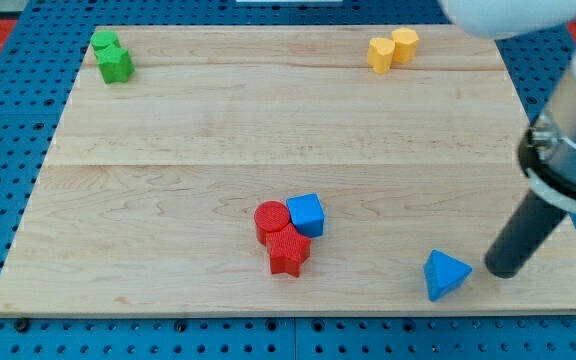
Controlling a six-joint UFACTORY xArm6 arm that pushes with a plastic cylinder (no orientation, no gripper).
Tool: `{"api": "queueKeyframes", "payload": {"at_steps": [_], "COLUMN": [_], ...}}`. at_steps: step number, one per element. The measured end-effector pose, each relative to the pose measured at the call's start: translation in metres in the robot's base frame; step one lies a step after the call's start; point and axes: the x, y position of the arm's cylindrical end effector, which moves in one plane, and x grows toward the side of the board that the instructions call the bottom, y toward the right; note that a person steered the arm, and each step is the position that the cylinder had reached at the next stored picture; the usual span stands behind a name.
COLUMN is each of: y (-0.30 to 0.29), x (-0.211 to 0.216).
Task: Move the blue triangle to the left center
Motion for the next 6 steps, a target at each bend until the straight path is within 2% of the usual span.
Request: {"api": "queueKeyframes", "payload": {"at_steps": [1,2,4,5,6], "y": [-0.030,-0.067,-0.109,-0.160,-0.233], "x": [0.038,0.024,-0.107,-0.143,-0.154]}}
